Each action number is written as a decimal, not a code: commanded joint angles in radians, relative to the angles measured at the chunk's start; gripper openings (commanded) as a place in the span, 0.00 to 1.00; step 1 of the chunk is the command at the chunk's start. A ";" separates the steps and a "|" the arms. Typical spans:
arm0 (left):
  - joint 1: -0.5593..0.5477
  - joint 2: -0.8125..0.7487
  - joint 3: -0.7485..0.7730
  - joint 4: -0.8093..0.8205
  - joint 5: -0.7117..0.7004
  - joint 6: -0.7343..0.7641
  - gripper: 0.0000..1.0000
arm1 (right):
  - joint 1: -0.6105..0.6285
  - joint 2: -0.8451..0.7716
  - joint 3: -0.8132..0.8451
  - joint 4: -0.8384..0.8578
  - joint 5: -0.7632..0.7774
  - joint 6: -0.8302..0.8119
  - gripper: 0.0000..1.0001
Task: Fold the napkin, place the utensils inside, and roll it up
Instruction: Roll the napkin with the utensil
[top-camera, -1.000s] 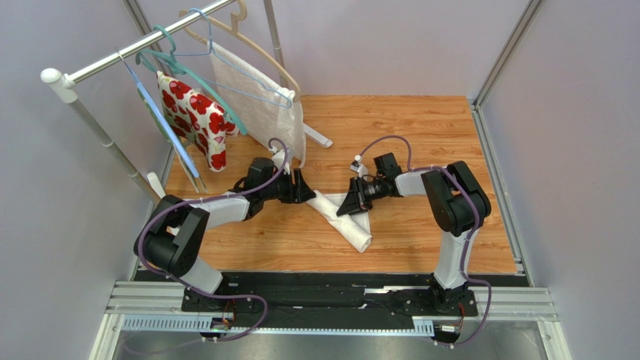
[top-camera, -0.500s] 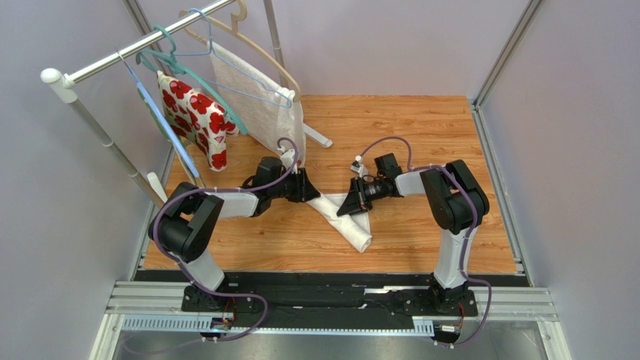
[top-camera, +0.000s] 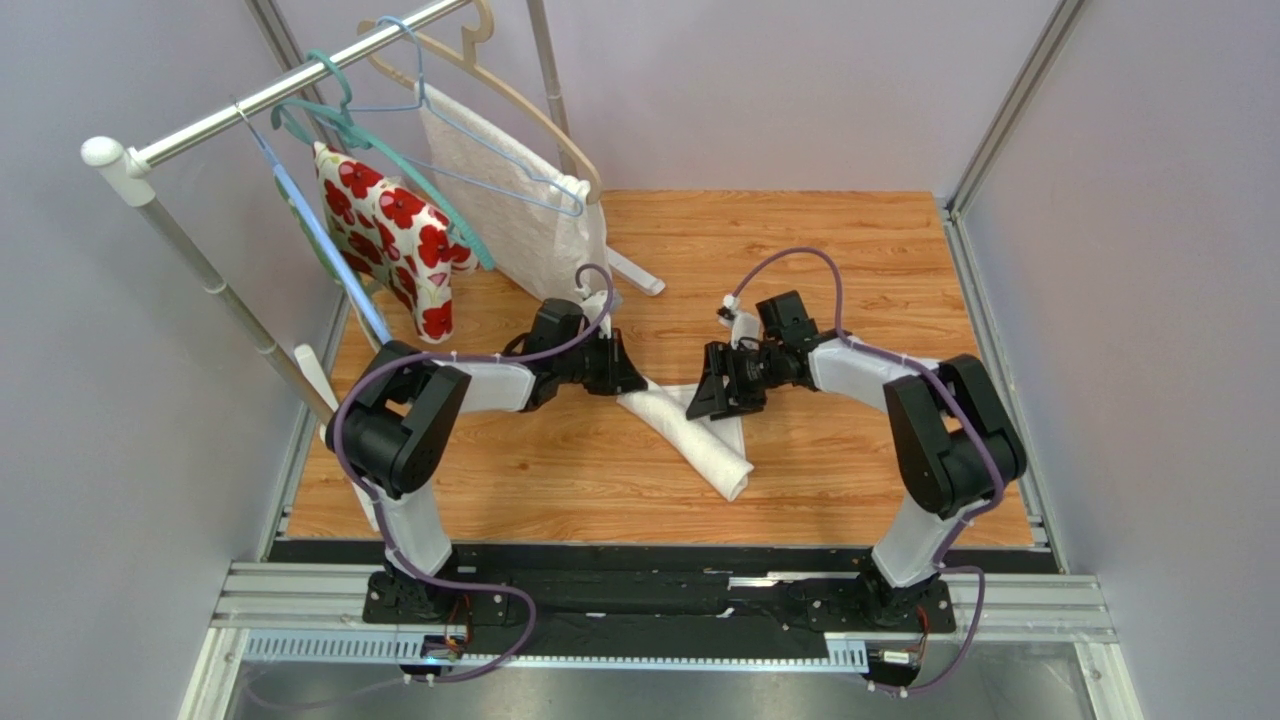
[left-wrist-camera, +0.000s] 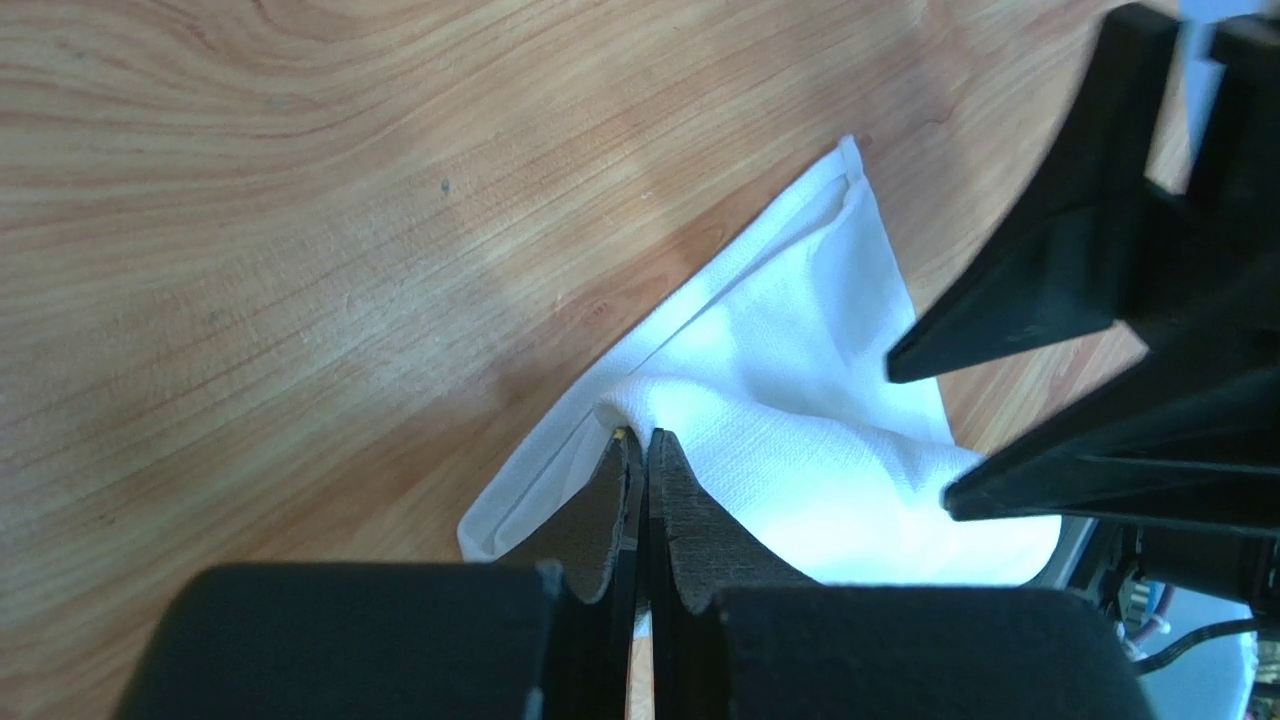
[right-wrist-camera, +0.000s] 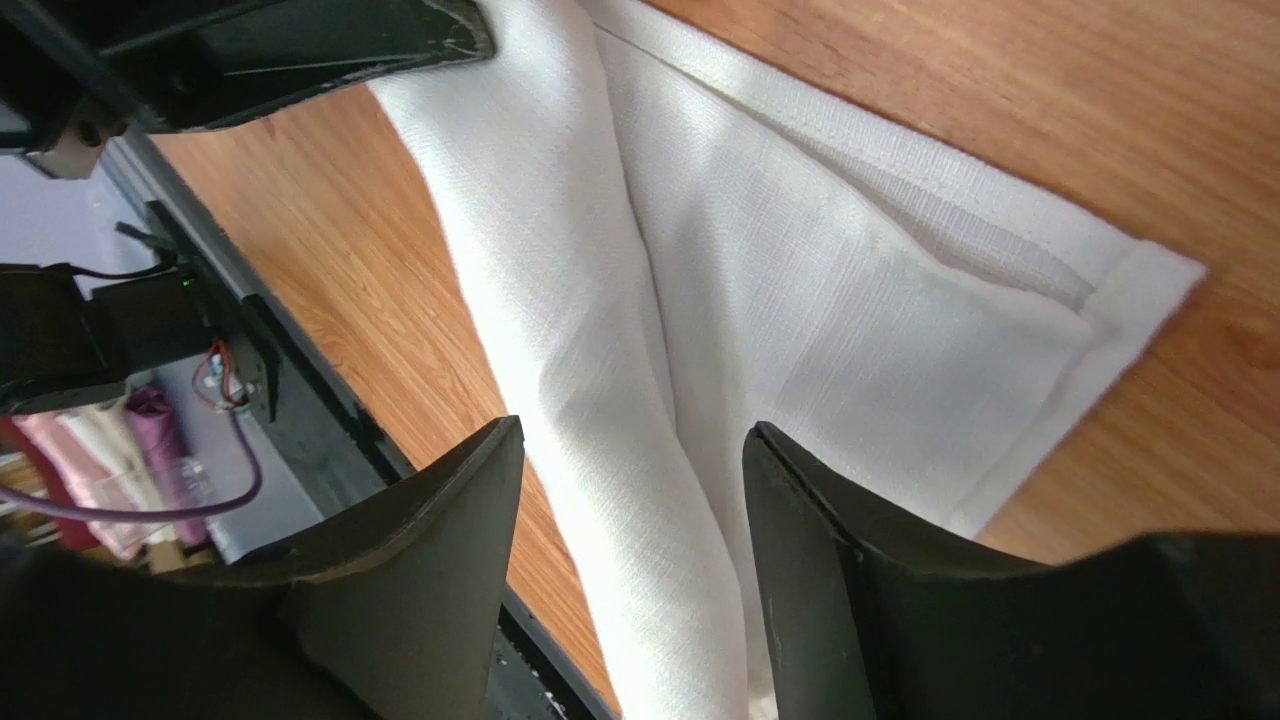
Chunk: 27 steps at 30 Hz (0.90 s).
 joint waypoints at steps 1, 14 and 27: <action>-0.004 0.028 0.059 -0.124 -0.001 0.070 0.01 | 0.059 -0.153 0.043 -0.064 0.237 -0.058 0.60; -0.004 0.058 0.110 -0.230 0.001 0.091 0.01 | 0.493 -0.220 -0.015 -0.042 0.887 -0.169 0.65; -0.004 0.058 0.135 -0.242 0.021 0.090 0.04 | 0.557 -0.078 -0.026 -0.027 0.957 -0.170 0.60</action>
